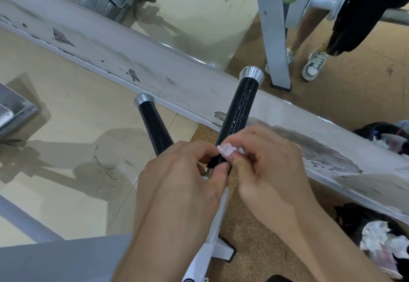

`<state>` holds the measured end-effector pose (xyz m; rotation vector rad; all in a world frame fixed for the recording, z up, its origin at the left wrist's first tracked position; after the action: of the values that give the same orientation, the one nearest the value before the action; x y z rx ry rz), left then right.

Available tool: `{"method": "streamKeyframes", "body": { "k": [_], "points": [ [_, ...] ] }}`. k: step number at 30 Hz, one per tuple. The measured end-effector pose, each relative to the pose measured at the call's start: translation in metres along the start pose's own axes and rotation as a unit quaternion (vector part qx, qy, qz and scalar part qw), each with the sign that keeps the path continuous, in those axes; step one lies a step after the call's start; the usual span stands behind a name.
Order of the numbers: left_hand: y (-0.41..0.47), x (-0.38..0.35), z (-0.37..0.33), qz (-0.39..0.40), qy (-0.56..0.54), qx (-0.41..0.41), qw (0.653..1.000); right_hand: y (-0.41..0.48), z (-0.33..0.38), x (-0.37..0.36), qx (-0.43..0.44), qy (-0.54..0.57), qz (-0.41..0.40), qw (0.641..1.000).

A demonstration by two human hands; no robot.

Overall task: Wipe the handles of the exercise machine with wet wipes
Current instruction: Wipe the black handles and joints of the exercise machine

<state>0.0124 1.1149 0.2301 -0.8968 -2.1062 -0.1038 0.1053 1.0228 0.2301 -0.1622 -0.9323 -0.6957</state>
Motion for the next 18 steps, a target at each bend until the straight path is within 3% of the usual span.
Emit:
{"method": "streamKeyframes", "body": {
  "k": [5, 9, 13, 18],
  "points": [
    [0.003, -0.003, -0.003, 0.024, 0.021, 0.013, 0.999, 0.015, -0.014, 0.008, -0.002, -0.026, -0.044, 0.999],
    [0.004, -0.001, -0.007, 0.016, 0.038, 0.003, 0.999, 0.008, -0.004, 0.0, 0.007, 0.015, 0.006, 1.0],
    [0.002, -0.004, -0.009, 0.017, 0.05, -0.011, 0.999, 0.024, -0.021, 0.005, -0.015, -0.003, -0.036, 0.999],
    [0.003, -0.007, -0.012, 0.011, 0.071, -0.044, 0.996, 0.017, -0.019, 0.003, -0.018, 0.026, -0.015, 0.999]
  ]
}}
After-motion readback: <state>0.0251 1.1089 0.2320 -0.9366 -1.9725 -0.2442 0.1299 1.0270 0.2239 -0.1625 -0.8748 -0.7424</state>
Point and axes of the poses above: each hand's wrist, its own y-axis towards the middle knuckle, its own x-axis out of the back of the hand, z = x × y, the point moved 8 cm from there along y, towards the middle knuckle, and after that the axes turned 9 degrees about x, right-handed, at the moved point
